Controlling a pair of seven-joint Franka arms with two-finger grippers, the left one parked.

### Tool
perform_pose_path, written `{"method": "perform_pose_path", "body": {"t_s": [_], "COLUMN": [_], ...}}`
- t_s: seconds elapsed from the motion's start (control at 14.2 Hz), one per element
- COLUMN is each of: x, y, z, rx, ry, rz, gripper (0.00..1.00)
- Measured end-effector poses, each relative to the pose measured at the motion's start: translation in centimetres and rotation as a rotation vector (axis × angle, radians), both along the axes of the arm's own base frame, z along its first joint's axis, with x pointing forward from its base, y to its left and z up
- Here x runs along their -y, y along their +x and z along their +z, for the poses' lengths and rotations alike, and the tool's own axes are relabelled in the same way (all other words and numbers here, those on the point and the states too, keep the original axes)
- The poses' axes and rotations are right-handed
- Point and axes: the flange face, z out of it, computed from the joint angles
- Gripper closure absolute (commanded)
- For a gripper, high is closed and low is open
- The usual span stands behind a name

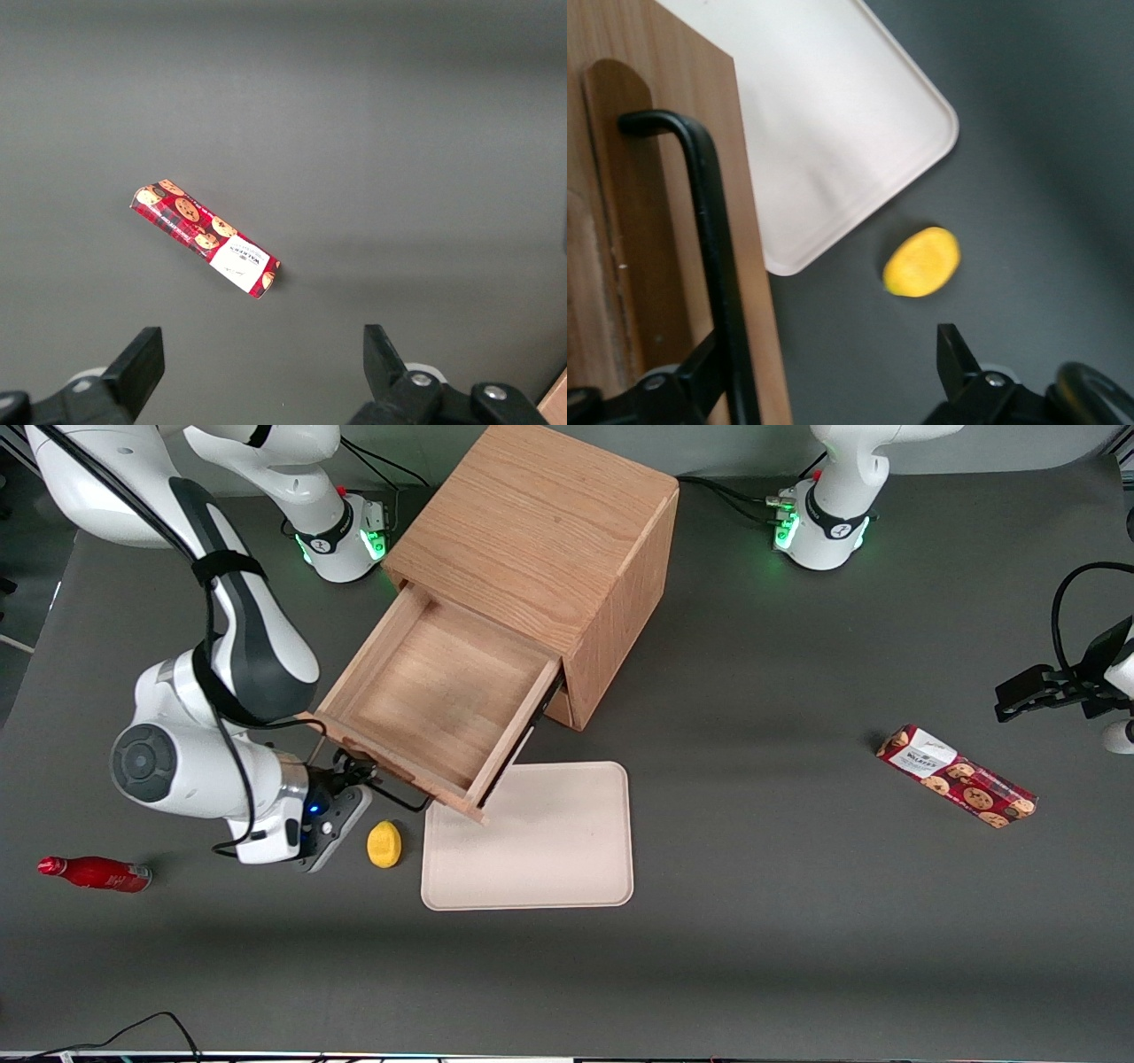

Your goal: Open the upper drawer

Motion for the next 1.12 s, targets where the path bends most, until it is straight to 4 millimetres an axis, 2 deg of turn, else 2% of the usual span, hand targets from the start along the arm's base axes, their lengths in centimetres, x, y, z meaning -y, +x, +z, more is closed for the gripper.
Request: {"method": "perform_pose_path", "body": {"t_s": [0.21, 0.35, 0.49, 0.7, 0.84, 0.98, 1.12], "x": [0.2, 0.5, 1.2, 1.6, 2.2, 3.6, 5.2], "y": [0.4, 0.7, 1.2, 0.2, -2.1, -5.5, -9.5], "z": [0.1, 1.9, 5.6, 11.9, 17.1, 21.8, 25.0], "rx": [-0.007, -0.013, 0.001, 0.024, 0.034, 0.018, 0.002], "ry": [0.003, -0.004, -0.013, -0.021, -0.046, -0.094, -0.146], "rz": [0.019, 0.027, 0.026, 0.024, -0.034, -0.178, -0.376], "gripper": [0.0, 0.0, 0.0, 0.0, 0.0, 0.0, 0.0]}}
